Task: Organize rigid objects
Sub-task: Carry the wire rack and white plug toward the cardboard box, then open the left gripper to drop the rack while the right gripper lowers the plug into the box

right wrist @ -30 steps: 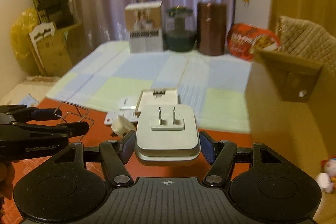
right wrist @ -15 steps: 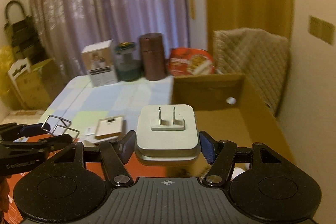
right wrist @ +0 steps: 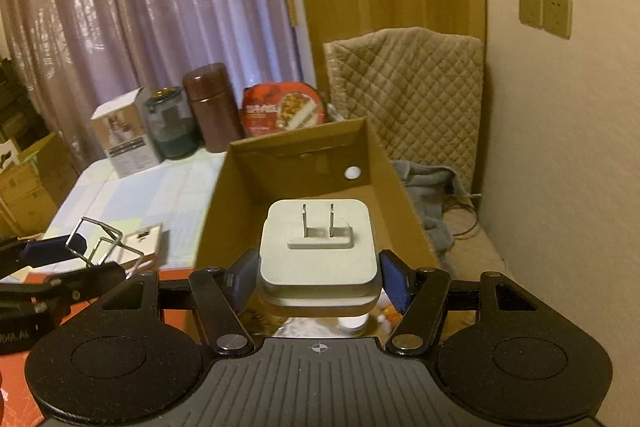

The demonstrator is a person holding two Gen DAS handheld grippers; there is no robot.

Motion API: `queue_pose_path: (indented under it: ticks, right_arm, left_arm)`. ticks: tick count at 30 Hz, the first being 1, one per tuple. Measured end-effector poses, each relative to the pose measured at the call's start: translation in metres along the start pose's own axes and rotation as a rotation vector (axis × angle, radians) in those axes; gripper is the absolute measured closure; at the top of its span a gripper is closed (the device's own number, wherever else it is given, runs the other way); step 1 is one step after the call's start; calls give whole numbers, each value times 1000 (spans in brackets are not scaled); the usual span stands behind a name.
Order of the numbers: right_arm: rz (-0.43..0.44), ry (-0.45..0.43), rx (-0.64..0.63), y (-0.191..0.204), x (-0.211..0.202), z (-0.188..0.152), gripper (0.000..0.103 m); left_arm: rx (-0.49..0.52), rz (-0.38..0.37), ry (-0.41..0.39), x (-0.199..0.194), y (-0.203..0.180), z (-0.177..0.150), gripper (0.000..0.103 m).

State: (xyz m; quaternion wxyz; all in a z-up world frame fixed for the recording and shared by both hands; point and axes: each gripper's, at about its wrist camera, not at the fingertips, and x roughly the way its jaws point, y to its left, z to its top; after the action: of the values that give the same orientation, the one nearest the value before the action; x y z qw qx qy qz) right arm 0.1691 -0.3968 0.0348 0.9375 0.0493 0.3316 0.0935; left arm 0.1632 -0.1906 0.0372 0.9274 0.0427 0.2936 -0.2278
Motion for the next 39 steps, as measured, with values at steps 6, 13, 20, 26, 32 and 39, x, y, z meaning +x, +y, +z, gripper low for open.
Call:
queue_pose_path:
  ticks: [6,13,20,26,32,39]
  right_arm:
    - [0,14,24,-20,14,4,42]
    - [-11,31,56,-35,36,11,42]
    - [-11,41,83,-43,63,22,42]
    - [-9,58,96,-47,82,23,42]
    - [-15,66,119,-52,92,22,42]
    - [-13,70,115,-51,95,23,42]
  left_arm:
    - [53,-42,18,31,-12,5,41]
    - [91,-53,32,70,-9,17,41]
    - [137,-57,44,106,-2,31,40]
    - [144,-51,55,126,3,32,40]
    - [162,-48,71,139,3,30,40]
    - [165,-35,33,132,7,32,29]
